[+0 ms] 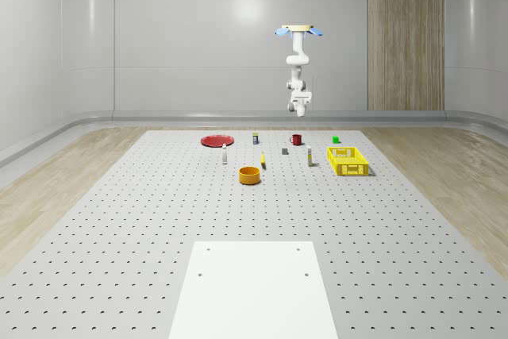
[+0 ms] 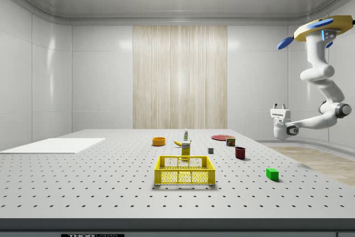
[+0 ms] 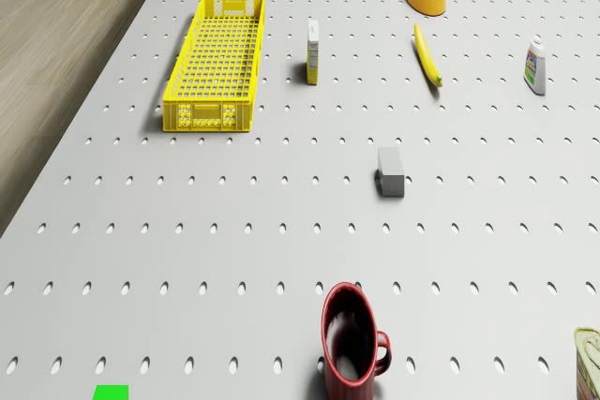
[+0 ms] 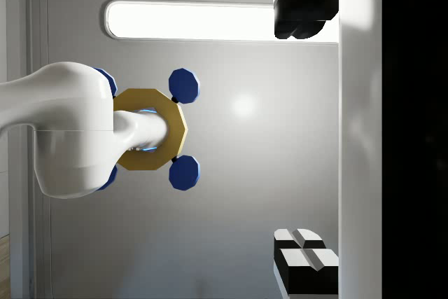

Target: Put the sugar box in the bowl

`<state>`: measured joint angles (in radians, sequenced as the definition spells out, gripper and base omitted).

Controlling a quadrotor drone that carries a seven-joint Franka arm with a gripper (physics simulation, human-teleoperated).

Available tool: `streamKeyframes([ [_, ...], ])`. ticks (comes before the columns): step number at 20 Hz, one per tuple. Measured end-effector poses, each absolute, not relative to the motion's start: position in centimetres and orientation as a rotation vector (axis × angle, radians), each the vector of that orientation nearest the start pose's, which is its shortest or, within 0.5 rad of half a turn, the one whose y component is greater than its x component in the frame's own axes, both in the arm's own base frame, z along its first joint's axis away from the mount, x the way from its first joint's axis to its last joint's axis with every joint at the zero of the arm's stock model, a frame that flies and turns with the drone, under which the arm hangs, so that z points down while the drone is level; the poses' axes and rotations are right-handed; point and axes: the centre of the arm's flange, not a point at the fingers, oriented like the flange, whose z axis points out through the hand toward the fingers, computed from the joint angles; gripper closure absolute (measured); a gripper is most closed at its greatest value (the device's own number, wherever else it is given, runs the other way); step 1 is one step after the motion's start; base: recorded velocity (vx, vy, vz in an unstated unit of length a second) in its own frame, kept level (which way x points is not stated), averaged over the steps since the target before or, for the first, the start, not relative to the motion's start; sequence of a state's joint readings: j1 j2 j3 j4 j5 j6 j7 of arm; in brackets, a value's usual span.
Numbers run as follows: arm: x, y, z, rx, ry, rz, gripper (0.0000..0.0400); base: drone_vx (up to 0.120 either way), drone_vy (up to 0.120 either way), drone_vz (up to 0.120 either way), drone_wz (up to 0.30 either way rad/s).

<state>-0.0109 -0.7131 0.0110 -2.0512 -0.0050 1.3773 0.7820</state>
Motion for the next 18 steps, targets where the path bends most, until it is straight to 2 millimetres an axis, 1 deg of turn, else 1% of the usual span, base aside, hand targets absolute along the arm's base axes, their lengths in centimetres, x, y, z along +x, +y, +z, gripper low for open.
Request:
streamKeyframes([
  [11,30.2,0.8,69.1,-2.950,1.223,-0.118,0.0000,0.120,0.000,0.000,0.000],
  [15,30.1,1.5,69.0,-3.011,1.249,-0.172,0.0000,0.120,0.000,0.000,0.000],
  [18,30.1,2.5,68.8,-3.092,1.283,-0.246,0.0000,0.120,0.000,0.000,0.000],
])
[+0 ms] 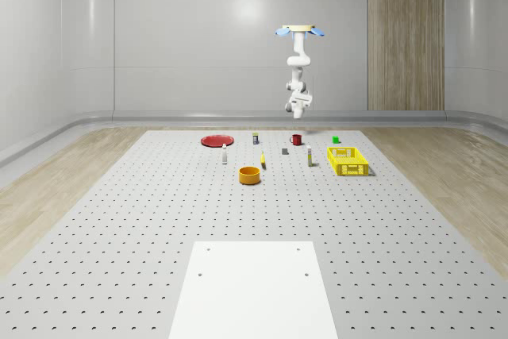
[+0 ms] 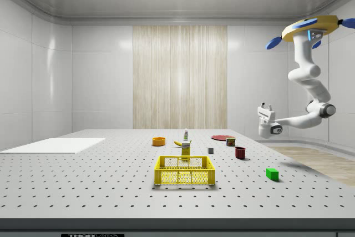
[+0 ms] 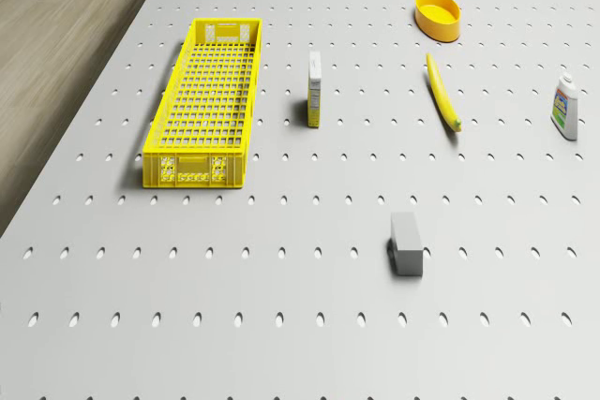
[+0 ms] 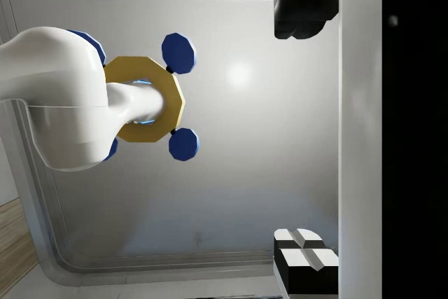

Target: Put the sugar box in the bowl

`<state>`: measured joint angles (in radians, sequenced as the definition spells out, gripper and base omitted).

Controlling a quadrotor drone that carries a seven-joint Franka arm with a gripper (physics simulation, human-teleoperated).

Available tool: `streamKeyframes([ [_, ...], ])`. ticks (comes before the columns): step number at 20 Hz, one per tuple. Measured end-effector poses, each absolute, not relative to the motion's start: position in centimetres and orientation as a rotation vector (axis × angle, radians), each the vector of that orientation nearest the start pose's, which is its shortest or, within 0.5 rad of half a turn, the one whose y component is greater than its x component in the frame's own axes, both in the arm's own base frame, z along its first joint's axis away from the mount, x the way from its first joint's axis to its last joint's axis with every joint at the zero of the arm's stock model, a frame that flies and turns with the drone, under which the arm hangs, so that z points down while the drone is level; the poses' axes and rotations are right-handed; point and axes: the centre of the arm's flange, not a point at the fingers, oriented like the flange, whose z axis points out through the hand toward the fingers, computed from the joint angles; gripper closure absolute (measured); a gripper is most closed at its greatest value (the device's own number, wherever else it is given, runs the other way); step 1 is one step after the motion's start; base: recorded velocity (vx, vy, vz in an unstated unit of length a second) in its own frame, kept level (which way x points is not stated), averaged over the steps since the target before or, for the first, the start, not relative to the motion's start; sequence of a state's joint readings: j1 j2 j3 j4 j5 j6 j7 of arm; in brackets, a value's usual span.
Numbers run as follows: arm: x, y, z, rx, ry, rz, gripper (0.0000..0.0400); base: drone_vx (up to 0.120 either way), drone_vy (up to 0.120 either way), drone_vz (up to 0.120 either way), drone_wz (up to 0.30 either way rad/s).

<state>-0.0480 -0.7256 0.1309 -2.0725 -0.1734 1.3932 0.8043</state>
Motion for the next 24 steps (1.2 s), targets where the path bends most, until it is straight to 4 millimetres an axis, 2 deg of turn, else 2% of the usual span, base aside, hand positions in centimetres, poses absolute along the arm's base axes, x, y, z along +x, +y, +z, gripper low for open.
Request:
streamKeyframes([
  [3,30.1,4.1,68.2,-3.222,1.339,-0.373,0.0000,0.120,0.000,-0.013,0.000],
  [6,30.1,6.3,66.9,-3.416,1.423,-0.598,0.0000,0.120,0.000,-0.120,0.000],
  [8,30.2,7.9,65.1,-3.581,1.495,-0.843,0.0000,0.120,0.000,-0.120,0.000],
  [10,30.3,9.3,62.5,-3.752,1.571,-1.202,0.0000,0.120,0.000,-0.120,0.000],
  [12,30.4,9.9,59.1,-3.876,1.633,-1.711,0.0000,0.120,0.000,-0.120,0.000],
  [13,30.4,9.7,57.4,-3.895,1.647,-2.027,0.0000,0.120,0.000,-0.120,0.000],
  [15,30.5,8.6,54.3,-3.789,1.620,-2.763,0.0000,0.120,0.000,-0.120,0.000],
  [17,30.6,6.9,52.1,-3.447,1.495,-3.554,0.0000,0.120,0.000,-0.120,0.000],
  [19,30.7,5.2,50.7,-2.905,1.280,-4.261,0.0000,0.120,0.000,-0.120,0.000],
  [20,30.7,4.5,50.3,0.446,-0.198,0.781,0.0000,0.120,0.000,-0.120,0.000],
  [24,30.7,2.2,49.4,0.219,-0.100,0.786,0.0000,0.120,0.000,-0.120,0.000],
])
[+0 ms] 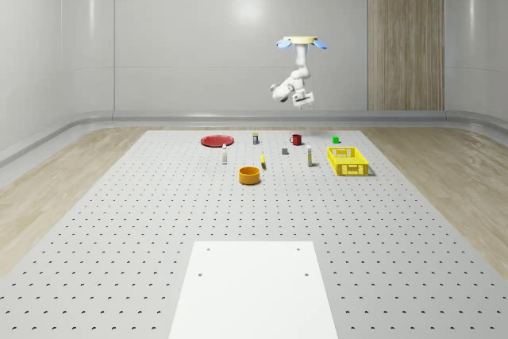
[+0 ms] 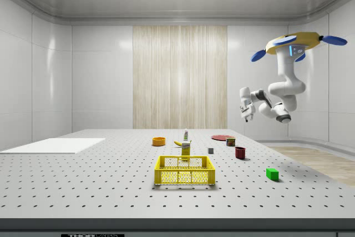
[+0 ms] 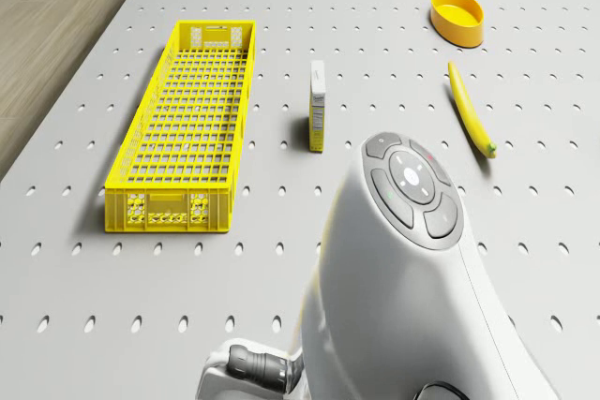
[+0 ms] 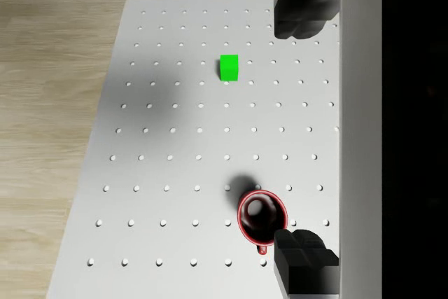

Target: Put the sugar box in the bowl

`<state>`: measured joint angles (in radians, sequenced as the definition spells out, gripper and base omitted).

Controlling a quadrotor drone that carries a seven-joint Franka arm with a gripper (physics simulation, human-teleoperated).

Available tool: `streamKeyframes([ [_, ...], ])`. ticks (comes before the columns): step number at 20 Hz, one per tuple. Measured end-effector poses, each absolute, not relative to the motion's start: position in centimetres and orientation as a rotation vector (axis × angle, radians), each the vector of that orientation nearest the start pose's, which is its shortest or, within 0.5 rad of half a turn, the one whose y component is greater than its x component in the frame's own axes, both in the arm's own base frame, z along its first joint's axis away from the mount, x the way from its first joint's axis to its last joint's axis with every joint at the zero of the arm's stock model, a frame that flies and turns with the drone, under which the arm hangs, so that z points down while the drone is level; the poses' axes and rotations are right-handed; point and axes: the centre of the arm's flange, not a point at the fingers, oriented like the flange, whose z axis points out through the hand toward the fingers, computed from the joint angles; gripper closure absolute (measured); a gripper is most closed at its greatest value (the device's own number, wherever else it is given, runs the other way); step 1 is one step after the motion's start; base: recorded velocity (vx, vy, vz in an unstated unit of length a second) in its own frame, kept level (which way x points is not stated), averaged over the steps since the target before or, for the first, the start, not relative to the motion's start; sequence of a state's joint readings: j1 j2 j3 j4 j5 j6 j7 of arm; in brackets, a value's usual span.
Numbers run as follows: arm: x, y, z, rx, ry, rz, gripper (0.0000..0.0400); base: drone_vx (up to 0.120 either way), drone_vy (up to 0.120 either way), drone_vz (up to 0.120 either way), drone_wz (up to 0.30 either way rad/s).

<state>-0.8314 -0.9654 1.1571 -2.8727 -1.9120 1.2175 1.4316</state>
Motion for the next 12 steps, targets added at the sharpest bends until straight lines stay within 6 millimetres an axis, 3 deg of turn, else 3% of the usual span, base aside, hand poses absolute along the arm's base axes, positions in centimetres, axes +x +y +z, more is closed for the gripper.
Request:
streamKeyframes([
  [10,30.7,0.4,49.1,0.036,-0.019,0.785,0.0000,0.120,0.000,-0.120,0.000],
  [12,30.7,0.2,49.1,0.025,-0.014,0.785,0.0000,0.120,0.000,0.000,0.000],
])
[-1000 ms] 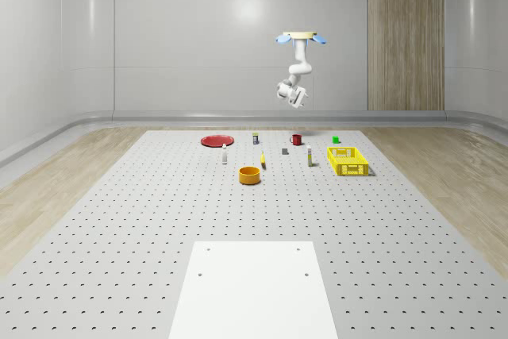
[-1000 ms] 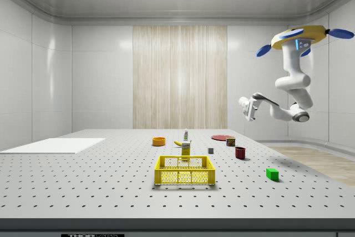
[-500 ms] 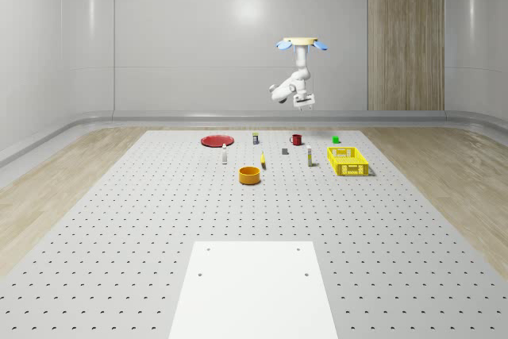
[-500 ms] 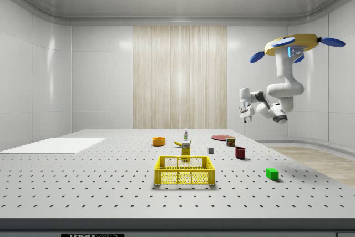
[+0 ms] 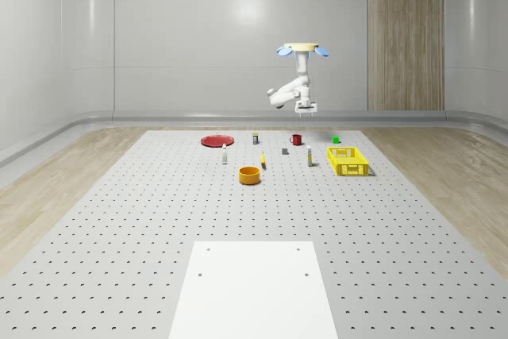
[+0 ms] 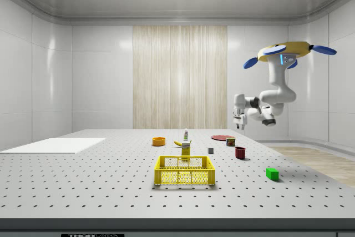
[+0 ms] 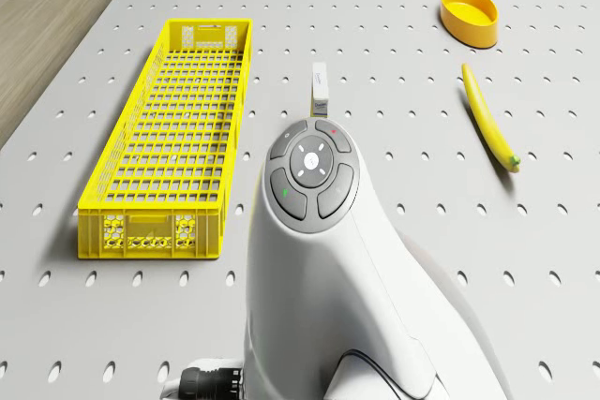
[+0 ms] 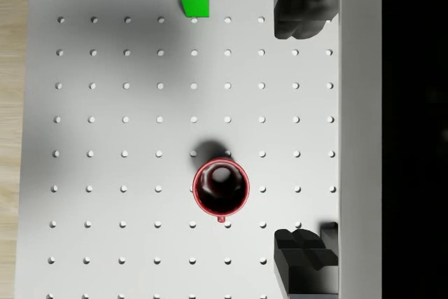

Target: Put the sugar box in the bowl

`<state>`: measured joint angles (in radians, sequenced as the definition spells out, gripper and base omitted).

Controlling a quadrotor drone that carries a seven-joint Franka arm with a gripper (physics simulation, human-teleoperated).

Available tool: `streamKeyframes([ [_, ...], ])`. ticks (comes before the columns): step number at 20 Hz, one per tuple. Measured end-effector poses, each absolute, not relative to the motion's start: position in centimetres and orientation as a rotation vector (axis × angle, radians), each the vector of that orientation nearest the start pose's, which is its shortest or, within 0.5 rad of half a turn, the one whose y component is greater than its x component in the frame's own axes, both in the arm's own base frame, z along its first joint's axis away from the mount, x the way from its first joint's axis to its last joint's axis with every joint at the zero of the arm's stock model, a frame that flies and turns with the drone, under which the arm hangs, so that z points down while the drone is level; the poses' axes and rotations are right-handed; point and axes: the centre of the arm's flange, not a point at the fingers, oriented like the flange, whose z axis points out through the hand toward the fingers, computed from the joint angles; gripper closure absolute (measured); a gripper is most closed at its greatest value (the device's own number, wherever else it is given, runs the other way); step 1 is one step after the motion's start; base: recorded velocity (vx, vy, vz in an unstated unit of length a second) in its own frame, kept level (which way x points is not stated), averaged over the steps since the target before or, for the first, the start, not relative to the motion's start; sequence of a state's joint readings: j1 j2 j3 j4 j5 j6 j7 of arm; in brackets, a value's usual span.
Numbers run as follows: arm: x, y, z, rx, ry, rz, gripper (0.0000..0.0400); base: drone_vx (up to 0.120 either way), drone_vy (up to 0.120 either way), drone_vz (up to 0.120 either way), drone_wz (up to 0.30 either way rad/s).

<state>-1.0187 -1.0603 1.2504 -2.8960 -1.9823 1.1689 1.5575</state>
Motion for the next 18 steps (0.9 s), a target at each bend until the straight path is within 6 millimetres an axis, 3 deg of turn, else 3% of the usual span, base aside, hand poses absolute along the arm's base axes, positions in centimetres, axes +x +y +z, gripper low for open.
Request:
streamKeyframes([
  [10,30.68,0.02,49.08,0.005,-0.004,0.784,0.0000,0.120,0.000,-0.108,0.000],
  [18,30.68,-0.01,49.08,0.002,-0.003,0.784,0.0000,0.120,-0.040,-0.005,0.000],
])
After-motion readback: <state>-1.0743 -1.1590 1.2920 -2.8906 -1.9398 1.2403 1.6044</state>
